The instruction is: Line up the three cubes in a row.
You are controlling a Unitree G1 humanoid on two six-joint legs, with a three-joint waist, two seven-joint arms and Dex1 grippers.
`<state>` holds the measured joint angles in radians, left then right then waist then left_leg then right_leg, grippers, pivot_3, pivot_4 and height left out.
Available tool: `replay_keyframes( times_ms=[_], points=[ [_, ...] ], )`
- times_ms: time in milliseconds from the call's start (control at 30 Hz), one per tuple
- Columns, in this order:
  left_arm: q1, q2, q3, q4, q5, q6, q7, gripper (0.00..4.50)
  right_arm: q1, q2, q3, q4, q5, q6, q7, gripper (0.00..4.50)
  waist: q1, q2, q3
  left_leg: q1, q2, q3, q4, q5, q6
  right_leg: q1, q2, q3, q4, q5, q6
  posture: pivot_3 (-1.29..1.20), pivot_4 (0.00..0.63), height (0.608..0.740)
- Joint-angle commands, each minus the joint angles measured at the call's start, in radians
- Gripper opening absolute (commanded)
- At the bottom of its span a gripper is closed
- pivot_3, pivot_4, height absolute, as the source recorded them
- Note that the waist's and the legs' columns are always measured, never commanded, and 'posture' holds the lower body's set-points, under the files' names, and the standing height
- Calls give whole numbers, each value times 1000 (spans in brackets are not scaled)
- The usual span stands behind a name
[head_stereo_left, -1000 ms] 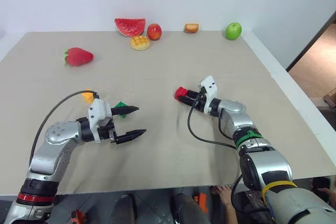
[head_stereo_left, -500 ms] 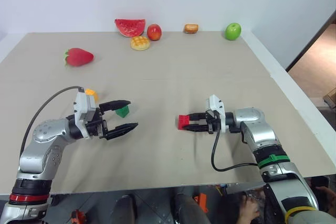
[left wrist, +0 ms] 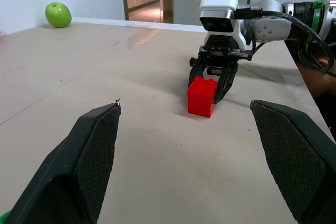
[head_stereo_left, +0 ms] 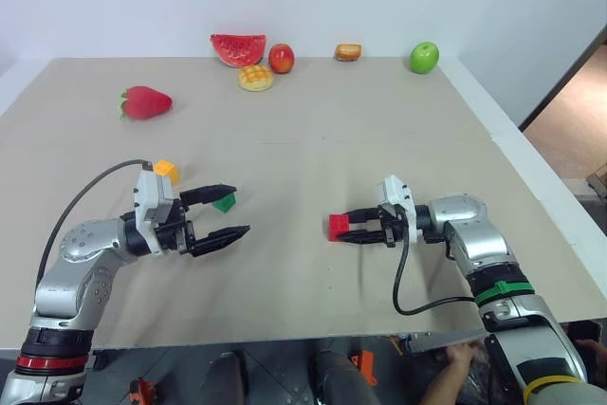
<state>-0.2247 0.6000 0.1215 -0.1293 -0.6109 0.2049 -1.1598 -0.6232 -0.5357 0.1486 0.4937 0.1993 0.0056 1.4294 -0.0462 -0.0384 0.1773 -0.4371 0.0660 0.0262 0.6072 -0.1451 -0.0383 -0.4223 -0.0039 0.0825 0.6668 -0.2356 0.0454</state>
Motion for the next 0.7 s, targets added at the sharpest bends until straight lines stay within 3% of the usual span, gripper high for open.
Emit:
replay_keyframes(
  times_ms=[33,167,200,467,700],
  points=[
    [-9,-3,19,-26,-22,2,6,4083,-10,13,14,45,-31,-61,-17,2920,0,0,0,0,0,0,0,0,0,0,0,0,0,0,0,0,150,740],
    [-13,-1,18,-23,-23,2,8,4083,-31,19,19,73,-40,-75,-19,4251,-3,0,0,0,0,0,1,0,0,0,0,0,0,1,-1,0,150,740],
    [-14,-1,18,-22,-24,3,9,4083,-35,18,21,78,-44,-75,-21,4388,-3,0,0,0,0,0,2,0,0,0,0,0,0,1,-2,0,150,740],
    [48,55,39,-27,4,49,37,4083,-36,-60,6,4,-19,-10,40,4388,-1,1,1,0,0,0,4,2,2,1,-1,0,0,4,-2,0,150,740],
    [125,59,128,29,80,69,233,4083,-108,-142,-153,-129,123,115,-23,4388,-1,3,2,-1,0,1,2,2,1,-2,-1,0,0,2,-3,0,150,740]
  ],
)
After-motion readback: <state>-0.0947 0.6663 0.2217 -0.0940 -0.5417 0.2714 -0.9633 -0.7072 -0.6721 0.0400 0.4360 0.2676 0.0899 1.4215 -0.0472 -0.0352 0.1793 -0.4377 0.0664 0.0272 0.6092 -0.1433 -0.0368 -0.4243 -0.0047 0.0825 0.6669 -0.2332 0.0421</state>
